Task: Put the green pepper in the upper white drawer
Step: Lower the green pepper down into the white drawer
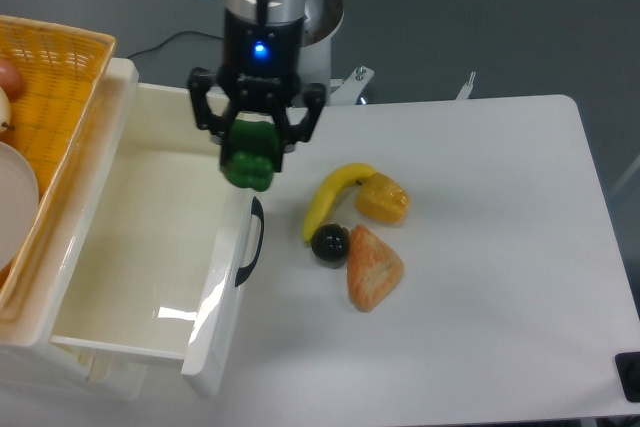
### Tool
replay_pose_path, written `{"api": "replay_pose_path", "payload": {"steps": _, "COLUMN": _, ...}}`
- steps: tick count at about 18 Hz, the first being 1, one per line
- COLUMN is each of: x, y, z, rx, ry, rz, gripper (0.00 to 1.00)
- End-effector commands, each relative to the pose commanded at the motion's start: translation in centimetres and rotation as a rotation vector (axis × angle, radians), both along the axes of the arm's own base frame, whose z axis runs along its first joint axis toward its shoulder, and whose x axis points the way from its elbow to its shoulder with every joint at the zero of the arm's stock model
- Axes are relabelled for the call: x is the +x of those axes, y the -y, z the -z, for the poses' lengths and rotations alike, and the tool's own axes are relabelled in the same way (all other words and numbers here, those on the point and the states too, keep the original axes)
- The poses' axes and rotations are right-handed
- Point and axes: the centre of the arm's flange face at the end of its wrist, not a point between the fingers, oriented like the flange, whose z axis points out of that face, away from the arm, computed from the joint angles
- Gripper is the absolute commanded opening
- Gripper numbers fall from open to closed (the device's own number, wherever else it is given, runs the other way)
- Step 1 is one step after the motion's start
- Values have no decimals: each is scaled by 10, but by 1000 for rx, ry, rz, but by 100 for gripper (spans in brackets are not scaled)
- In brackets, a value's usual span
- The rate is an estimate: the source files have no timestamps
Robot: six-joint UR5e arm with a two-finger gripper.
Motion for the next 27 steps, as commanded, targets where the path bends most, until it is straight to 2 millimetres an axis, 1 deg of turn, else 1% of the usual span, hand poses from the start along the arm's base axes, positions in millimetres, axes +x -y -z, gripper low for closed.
{"api": "replay_pose_path", "payload": {"steps": 6, "x": 21, "y": -11, "z": 11, "rx": -14, "ry": 15, "rz": 30, "gripper": 51}}
{"api": "replay_pose_path", "payload": {"steps": 12, "x": 36, "y": -31, "z": 31, "rx": -46, "ry": 35, "rz": 72, "gripper": 51}}
{"api": "replay_pose_path", "payload": {"steps": 14, "x": 35, "y": -36, "z": 41, "rx": -59, "ry": 46, "rz": 77, "gripper": 51}}
{"api": "replay_pose_path", "payload": {"steps": 15, "x": 39, "y": -41, "z": 45, "rx": -66, "ry": 48, "rz": 88, "gripper": 51}}
{"api": "replay_pose_path", "payload": {"steps": 17, "x": 40, "y": -47, "z": 55, "rx": -79, "ry": 59, "rz": 96, "gripper": 51}}
{"api": "replay_pose_path", "payload": {"steps": 18, "x": 40, "y": -49, "z": 57, "rx": -82, "ry": 60, "rz": 98, "gripper": 51}}
{"api": "replay_pose_path", "payload": {"steps": 23, "x": 53, "y": -64, "z": 76, "rx": -118, "ry": 53, "rz": 126, "gripper": 52}}
{"api": "replay_pose_path", "payload": {"steps": 27, "x": 50, "y": -72, "z": 91, "rx": -137, "ry": 56, "rz": 128, "gripper": 53}}
